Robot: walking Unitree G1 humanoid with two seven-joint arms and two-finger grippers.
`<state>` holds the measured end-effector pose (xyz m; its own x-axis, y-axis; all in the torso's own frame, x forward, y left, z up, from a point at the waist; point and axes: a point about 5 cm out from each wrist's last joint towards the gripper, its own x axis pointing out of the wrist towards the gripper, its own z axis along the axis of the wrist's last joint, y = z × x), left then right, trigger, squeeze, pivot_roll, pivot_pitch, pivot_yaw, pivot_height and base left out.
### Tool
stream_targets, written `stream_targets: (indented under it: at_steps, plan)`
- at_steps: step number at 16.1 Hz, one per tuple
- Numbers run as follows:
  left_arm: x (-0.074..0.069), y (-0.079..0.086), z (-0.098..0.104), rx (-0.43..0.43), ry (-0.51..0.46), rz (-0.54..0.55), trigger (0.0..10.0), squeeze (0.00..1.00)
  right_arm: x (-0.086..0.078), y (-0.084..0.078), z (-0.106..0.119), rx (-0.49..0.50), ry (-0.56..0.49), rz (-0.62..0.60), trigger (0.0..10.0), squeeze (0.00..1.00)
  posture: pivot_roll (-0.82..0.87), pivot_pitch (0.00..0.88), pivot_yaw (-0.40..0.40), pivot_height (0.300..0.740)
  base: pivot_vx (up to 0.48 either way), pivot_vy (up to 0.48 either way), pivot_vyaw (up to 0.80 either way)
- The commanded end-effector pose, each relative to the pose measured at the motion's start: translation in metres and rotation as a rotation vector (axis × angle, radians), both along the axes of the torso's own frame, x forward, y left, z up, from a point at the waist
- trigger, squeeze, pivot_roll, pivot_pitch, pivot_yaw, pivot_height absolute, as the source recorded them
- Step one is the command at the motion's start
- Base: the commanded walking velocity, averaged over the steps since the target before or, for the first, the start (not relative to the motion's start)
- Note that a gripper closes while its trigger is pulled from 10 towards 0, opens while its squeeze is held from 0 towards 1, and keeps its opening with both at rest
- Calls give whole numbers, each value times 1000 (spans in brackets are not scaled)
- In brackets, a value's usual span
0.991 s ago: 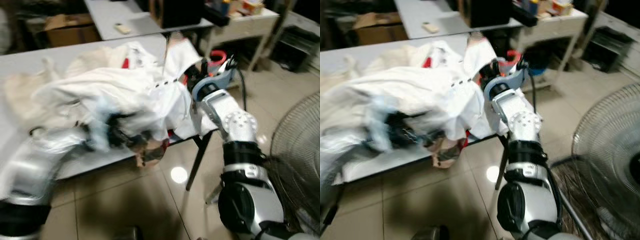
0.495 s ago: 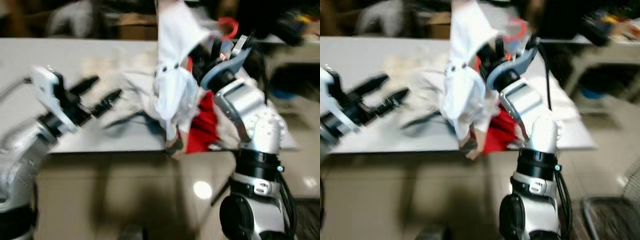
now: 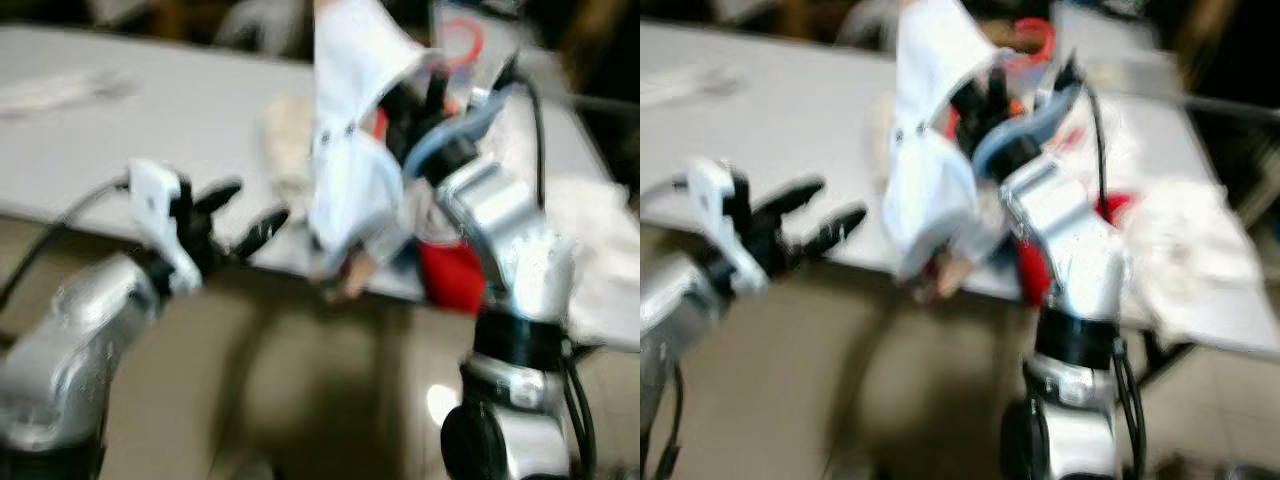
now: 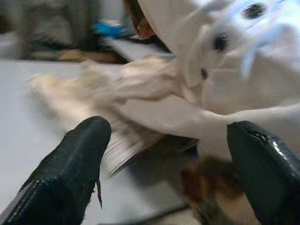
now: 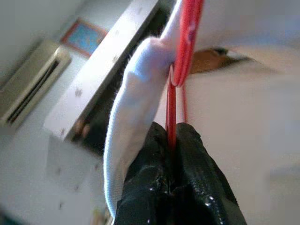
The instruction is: Hang hanger
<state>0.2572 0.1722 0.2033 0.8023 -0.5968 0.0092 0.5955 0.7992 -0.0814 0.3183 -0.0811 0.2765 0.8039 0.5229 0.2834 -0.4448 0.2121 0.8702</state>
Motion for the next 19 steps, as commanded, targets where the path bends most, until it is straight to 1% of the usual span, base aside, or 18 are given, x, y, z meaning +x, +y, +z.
stream_targets:
  at_steps: [1,2,3,4,5,6,8,10,11,12,13,14,15,17,19]
  plan:
    - [0,-9,2,4,-10,-17,10000,1000,-7,0,0,27,-12,-1,10000,0,42,25,-8,740,0,0,800]
    - [1,-12,0,7,-7,-18,10000,1000,-8,-3,-1,-3,-9,-22,10000,0,40,24,-6,740,0,0,800]
    - [3,-19,-1,4,-5,-27,10000,1000,-9,-7,-9,-88,18,-28,10000,0,35,21,-1,740,0,0,800]
    - [3,-19,-1,4,-5,-27,10000,1000,-9,-7,-9,-88,18,-28,10000,0,35,21,-1,740,0,0,800]
    - [4,-27,-1,-4,-4,-42,10000,1000,-11,-9,-15,-107,36,-42,10000,0,36,19,1,740,0,0,800]
    - [4,-30,-2,-2,-4,-51,10000,1000,-12,-10,-17,-121,33,-46,10000,0,36,19,1,740,0,0,800]
    - [3,-42,-6,-6,5,-85,10000,1000,-17,-14,-28,-208,29,-70,10000,0,33,14,8,740,0,0,800]
    - [3,-47,-8,-5,9,-93,10000,1000,-21,-17,-42,-280,66,-77,10000,0,29,11,10,740,0,0,800]
    - [3,-51,-9,7,6,-102,10000,1000,-25,-20,-57,-346,105,-86,10000,0,29,9,10,740,0,0,800]
    - [3,-55,-11,24,2,-112,10000,1000,-30,-22,-69,-367,144,-85,10000,0,25,5,12,740,0,0,800]
    - [3,-56,-12,31,1,-114,10000,1000,-32,-23,-73,-359,156,-80,10000,0,25,5,12,740,0,0,800]
    - [4,-59,-13,29,1,-110,10000,1000,-37,-26,-76,-338,156,-77,10000,0,17,0,16,740,0,0,800]
    - [5,-62,-14,37,0,-113,10000,1000,-43,-29,-81,-352,144,-74,10000,0,12,0,17,740,0,0,800]
    - [5,-63,-16,54,-2,-120,10000,1000,-46,-31,-86,-371,148,-73,10000,0,9,0,18,740,0,0,800]
    - [6,-63,-17,65,-5,-117,10000,1000,-53,-30,-94,-391,170,-63,10000,0,6,4,19,740,0,0,800]
